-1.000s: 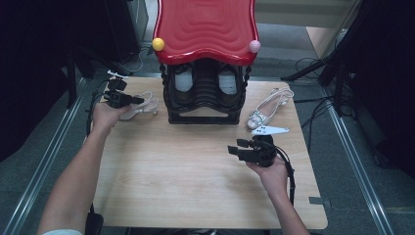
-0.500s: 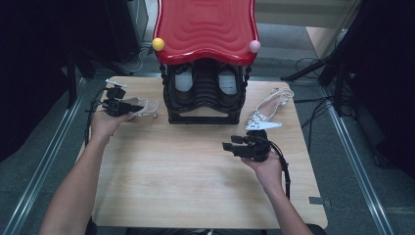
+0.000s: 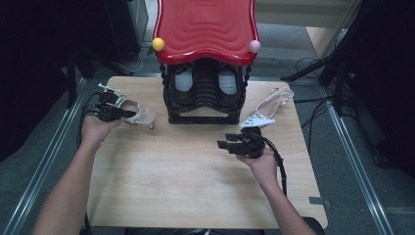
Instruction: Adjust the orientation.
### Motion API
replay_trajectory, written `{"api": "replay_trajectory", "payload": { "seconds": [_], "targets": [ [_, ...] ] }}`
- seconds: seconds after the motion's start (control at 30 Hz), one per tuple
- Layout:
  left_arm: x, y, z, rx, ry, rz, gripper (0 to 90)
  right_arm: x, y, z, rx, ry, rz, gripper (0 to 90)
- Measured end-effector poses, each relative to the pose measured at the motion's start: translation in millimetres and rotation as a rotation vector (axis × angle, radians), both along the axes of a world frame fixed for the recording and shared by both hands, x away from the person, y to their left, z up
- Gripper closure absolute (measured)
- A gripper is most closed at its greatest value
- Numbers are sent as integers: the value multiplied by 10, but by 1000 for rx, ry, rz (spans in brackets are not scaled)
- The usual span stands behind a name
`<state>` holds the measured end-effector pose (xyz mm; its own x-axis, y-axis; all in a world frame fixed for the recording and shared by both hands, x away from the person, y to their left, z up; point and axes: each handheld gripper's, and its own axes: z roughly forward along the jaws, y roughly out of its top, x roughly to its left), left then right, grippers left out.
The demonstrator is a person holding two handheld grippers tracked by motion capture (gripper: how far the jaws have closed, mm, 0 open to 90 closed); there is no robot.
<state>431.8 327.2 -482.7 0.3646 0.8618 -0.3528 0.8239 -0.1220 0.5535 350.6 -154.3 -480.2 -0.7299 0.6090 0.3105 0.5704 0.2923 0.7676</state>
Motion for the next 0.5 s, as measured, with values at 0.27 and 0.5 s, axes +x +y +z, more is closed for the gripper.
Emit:
{"api": "replay_trajectory", "payload": {
  "seconds": [0.27, 0.5],
  "targets": [
    [-36, 216, 44, 1, 4, 46, 900, 12, 22, 1, -2, 9, 1, 484],
    [-62, 239, 98, 11, 8, 53, 870, 23, 22, -11, -1, 10, -2, 484]
  ]
}}
